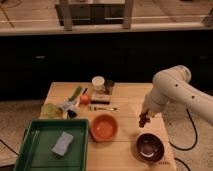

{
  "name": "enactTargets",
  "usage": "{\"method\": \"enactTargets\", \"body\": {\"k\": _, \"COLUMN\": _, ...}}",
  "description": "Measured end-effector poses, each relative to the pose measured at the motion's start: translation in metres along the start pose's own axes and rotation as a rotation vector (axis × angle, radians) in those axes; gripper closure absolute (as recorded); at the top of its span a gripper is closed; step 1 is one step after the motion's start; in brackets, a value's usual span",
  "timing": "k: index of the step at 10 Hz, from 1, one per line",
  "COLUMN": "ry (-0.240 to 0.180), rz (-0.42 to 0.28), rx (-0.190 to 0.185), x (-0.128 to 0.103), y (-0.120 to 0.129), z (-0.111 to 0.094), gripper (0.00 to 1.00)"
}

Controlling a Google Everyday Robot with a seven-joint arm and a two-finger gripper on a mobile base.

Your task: Place grapes in red bowl

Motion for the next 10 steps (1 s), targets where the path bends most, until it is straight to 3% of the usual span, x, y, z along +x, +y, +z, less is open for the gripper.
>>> {"method": "enactTargets", "body": {"k": 6, "ry": -0.016, "rz": -0.081, "rx": 0.0, "x": -0.021, "y": 0.014, "z": -0.001, "gripper": 0.96}}
{"method": "enactTargets", "body": {"k": 10, "ry": -0.035, "rz": -0.136, "rx": 0.001, "x": -0.034, "y": 0.039, "z": 0.001, "gripper": 0.96}}
